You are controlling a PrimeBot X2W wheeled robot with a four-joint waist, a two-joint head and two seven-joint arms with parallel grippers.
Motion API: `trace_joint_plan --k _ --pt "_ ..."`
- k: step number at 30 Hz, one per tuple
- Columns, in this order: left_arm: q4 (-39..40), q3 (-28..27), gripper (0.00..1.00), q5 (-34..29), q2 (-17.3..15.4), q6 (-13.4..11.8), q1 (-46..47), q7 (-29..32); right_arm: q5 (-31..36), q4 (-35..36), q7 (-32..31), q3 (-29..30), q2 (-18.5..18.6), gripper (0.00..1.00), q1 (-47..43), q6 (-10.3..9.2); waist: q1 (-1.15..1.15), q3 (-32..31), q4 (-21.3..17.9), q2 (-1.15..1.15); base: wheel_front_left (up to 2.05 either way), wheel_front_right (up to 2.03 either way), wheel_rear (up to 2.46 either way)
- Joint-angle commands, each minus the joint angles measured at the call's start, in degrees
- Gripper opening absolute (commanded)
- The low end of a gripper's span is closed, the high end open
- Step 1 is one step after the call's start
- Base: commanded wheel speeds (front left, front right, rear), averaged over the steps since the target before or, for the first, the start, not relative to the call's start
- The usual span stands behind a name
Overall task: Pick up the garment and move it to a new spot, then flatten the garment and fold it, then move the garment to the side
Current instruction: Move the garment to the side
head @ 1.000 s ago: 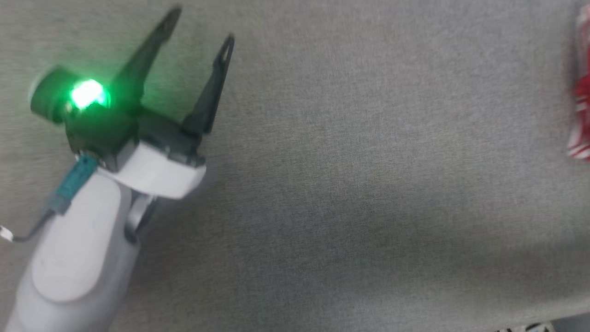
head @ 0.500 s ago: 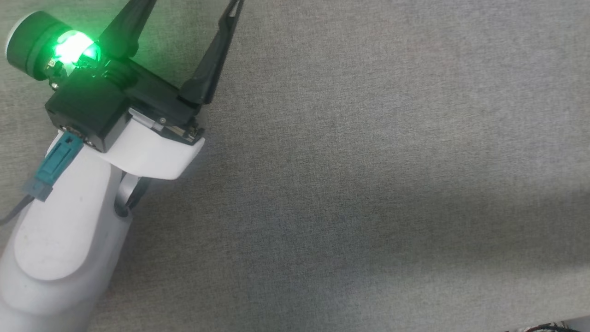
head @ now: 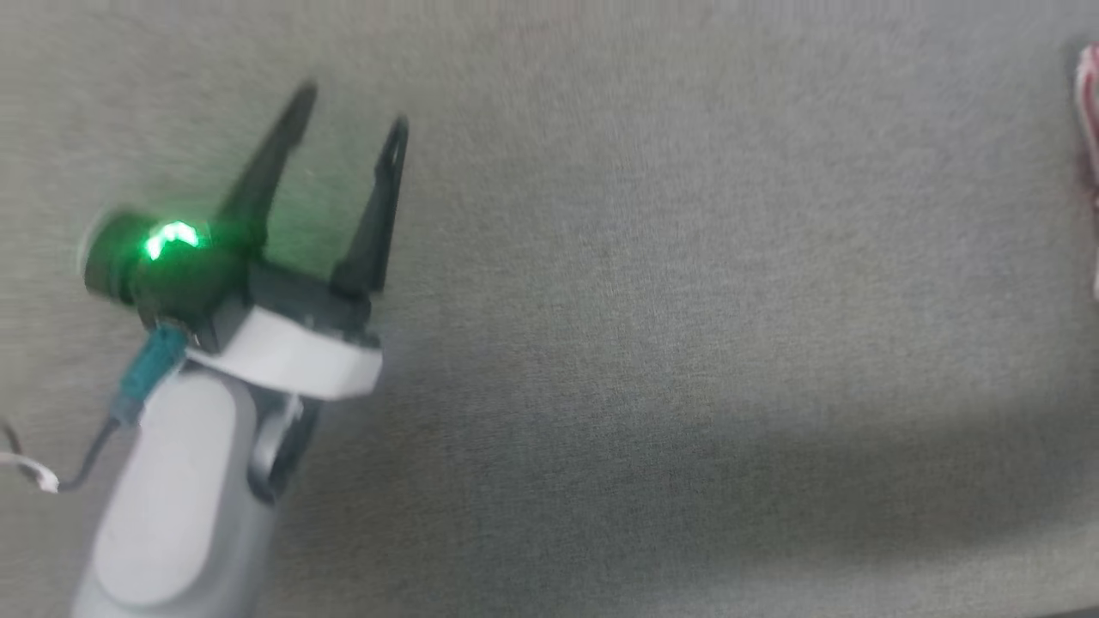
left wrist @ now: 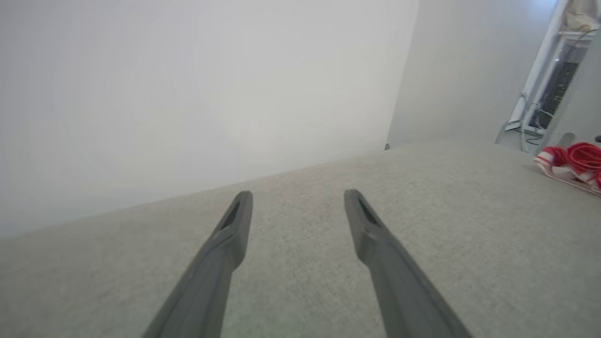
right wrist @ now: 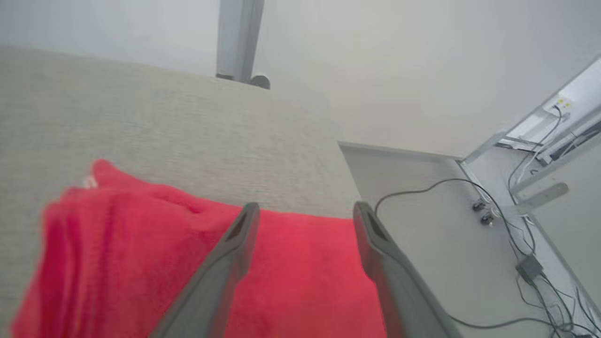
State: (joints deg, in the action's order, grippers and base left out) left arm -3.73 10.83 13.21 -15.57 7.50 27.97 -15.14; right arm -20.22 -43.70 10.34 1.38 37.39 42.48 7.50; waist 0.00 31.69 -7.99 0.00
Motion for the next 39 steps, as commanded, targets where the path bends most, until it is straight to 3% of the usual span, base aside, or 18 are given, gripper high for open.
trace_joint_plan --k 1,10,19,27,39 --pt "-0.8 -1.0 1.00 0.3 1.2 -0.1 -2.7 0.0 -0.6 1.6 1.1 -1.8 -0.7 1.00 -2.0 -0.02 0.00 -5.6 2.6 0.00 0.00 0.00 0.00" --pt "-4.2 -5.5 1.00 1.0 6.2 -0.1 -13.3 0.0 -1.7 8.7 3.6 -7.8 -5.6 1.00 -10.9 -0.02 0.00 -14.8 8.3 0.00 0.00 0.00 0.00" --pt "-6.7 -8.6 1.00 1.5 7.3 -0.1 -21.8 0.0 -2.5 15.0 4.8 -8.2 -13.0 1.00 -21.6 -0.01 0.00 -22.9 13.1 0.00 0.00 0.00 0.00" --pt "-6.7 -9.9 1.00 2.0 6.4 -0.1 -28.0 0.0 -2.3 19.7 4.9 -5.6 -18.1 1.00 -29.3 -0.01 0.00 -29.6 14.1 0.00 0.00 0.00 0.00" --pt "-3.2 -11.3 1.00 1.0 6.5 -0.1 -34.7 0.0 -0.6 28.7 4.7 1.9 -19.6 1.00 -40.4 -0.01 0.00 -33.3 14.5 0.00 0.00 0.00 0.00"
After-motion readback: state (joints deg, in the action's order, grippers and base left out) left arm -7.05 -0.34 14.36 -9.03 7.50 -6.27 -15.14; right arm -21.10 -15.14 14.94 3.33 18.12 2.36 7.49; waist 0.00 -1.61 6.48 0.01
